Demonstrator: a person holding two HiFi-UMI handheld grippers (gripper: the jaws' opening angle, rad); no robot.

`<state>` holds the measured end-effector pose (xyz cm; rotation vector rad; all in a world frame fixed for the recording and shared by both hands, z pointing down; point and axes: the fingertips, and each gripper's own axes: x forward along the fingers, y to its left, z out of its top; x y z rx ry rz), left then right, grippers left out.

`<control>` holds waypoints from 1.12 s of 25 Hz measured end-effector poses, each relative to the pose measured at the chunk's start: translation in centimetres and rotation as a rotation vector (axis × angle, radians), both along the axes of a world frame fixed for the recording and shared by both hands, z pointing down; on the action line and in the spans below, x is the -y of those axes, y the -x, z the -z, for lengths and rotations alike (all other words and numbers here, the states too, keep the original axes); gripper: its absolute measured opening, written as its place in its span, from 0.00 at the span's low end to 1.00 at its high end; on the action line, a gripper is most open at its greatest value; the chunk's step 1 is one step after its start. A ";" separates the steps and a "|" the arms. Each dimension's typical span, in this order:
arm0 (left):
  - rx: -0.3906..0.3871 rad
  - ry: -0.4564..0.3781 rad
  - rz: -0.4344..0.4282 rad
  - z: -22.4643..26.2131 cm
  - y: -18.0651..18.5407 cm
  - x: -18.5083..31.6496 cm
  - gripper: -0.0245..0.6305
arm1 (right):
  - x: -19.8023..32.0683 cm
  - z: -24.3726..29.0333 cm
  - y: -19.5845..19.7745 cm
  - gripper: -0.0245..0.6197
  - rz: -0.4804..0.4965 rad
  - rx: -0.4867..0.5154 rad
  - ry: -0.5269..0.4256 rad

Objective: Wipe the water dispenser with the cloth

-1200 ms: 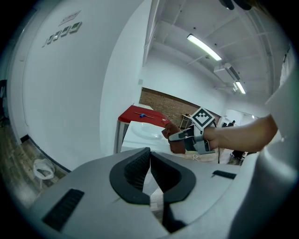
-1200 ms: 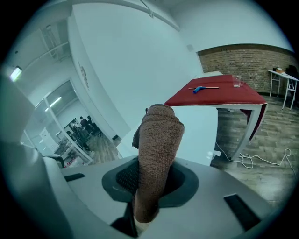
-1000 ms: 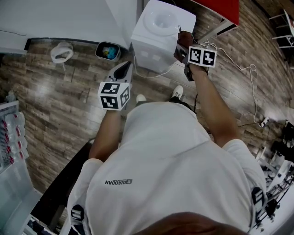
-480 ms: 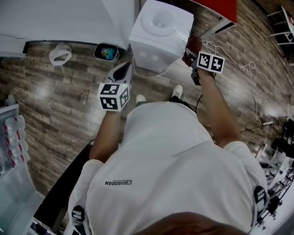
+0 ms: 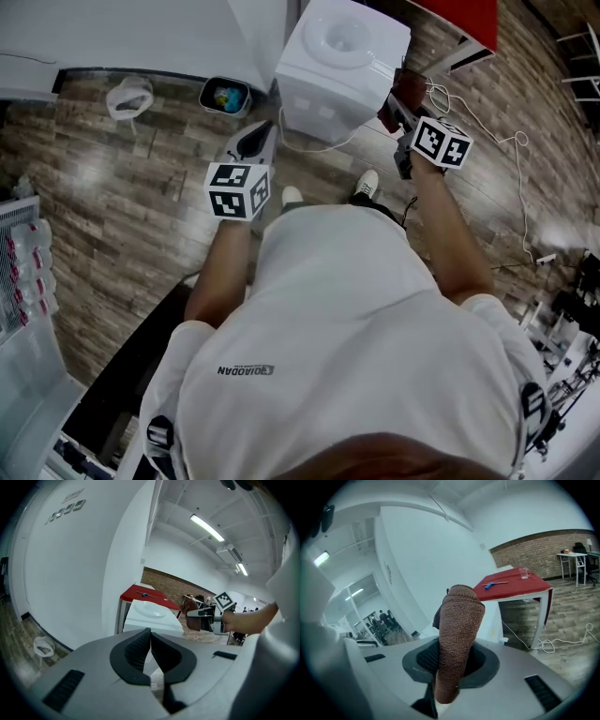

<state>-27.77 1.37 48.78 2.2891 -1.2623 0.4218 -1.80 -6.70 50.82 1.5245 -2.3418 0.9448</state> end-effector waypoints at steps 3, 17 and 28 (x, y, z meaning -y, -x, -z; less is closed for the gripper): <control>0.022 0.016 0.003 -0.7 0.5 -0.1 0.04 | -0.6 1.1 4.7 0.15 0.144 -0.018 -0.073; 0.038 0.072 0.077 -2.3 3.4 -3.2 0.04 | 0.6 -9.1 25.5 0.15 0.671 -0.409 -0.119; 0.045 0.092 0.101 -2.6 4.3 -4.0 0.04 | 1.1 -12.8 24.0 0.15 0.646 -0.467 -0.047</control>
